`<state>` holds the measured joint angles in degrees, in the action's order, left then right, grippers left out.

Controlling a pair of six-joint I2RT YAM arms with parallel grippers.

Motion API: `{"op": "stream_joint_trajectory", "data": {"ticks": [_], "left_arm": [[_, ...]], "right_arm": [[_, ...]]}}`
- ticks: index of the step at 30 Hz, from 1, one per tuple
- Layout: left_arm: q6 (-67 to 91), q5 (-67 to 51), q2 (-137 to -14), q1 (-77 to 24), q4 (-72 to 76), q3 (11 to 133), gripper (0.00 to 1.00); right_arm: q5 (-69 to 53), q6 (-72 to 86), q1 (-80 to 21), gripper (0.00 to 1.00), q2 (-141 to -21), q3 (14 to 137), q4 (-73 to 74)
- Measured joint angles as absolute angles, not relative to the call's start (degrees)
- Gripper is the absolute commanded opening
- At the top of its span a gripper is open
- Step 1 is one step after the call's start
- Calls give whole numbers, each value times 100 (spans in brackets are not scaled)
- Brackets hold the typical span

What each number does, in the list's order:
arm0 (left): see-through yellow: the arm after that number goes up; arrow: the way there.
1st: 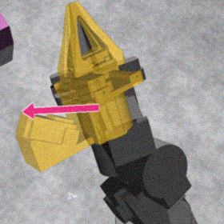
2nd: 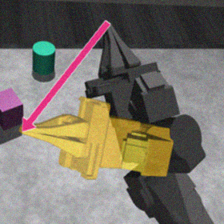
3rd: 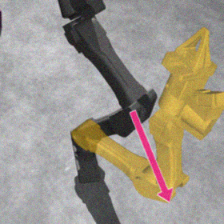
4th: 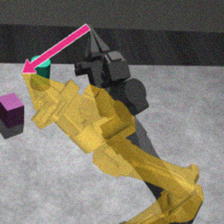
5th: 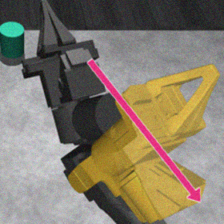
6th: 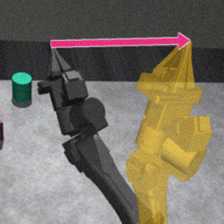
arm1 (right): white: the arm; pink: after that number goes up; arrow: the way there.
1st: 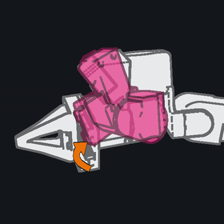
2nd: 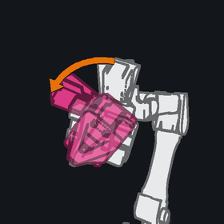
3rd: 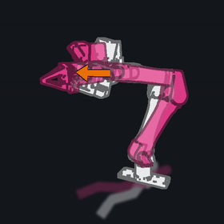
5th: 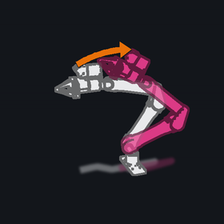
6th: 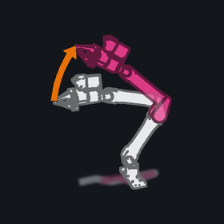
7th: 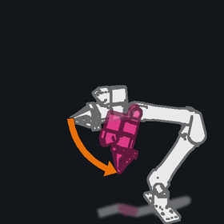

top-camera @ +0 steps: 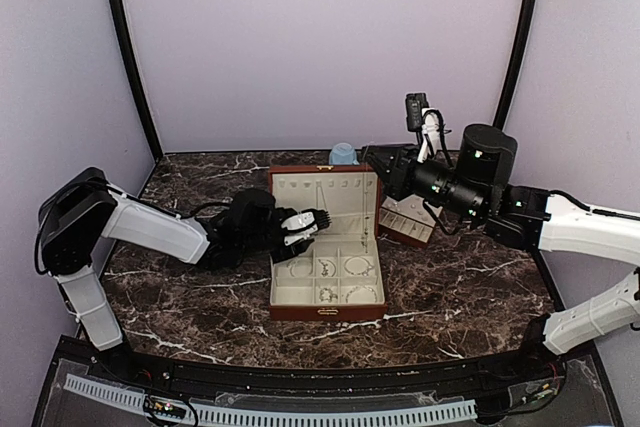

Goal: Organize the mixed jewelry
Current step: Pick up the compartment pouch from the jewelry box.

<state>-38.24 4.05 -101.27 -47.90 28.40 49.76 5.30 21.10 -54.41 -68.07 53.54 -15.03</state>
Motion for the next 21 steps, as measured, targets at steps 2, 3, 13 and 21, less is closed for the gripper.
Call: {"op": "stream_joint_trajectory", "data": {"ticks": [2, 3, 13, 21], "left_arm": [[-3822, 419, -10167, -4790, 2877, 4971, 46], [-3813, 434, -10180, -4790, 2884, 4971, 42], [-3780, 858, -10302, -4812, 3044, 4978, 17], [-3835, 1007, -10274, -4943, 3253, 4836, 3]], "right_arm": [[517, 2130, -5441, 0, -6807, 5354, -1505], [510, 2132, -5441, 0, -6807, 5352, -1503], [462, 2152, -5441, 0, -6805, 5321, -1546], [401, 2126, -5441, 0, -6976, 5384, -1562]]}}
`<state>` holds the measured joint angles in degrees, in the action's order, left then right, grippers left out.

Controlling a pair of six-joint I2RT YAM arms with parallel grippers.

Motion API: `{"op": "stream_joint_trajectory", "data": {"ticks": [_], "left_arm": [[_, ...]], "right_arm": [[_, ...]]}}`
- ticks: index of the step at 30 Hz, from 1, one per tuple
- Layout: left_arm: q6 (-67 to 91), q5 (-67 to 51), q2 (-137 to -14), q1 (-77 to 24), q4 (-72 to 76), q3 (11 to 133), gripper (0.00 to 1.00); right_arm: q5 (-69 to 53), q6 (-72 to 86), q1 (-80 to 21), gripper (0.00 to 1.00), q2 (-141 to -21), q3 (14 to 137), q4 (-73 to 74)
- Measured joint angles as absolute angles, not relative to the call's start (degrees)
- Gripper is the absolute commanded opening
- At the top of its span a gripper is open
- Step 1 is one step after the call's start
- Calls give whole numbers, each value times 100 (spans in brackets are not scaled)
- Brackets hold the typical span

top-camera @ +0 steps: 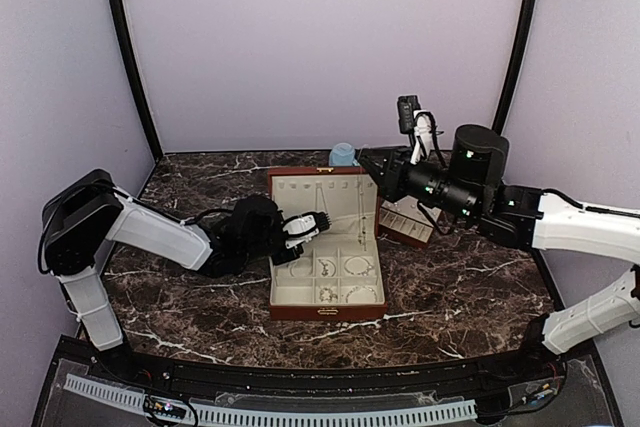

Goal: Organize the mixed jewelry
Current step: Pick up the compartment pouch from the jewelry box.

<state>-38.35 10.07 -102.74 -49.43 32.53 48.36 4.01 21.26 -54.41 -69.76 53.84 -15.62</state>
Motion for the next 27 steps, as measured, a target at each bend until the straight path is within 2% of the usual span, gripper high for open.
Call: {"op": "stream_joint_trajectory", "data": {"ticks": [3, 27], "left_arm": [[-3839, 1048, -10235, -4989, 3306, 4770, 0], [-4180, 1673, -10064, -5688, 4250, 3994, 0]], "right_arm": [[390, 2082, -5441, 0, -7094, 5474, -1557], [-137, 1114, -5437, 0, -8071, 6331, -1684]]}}
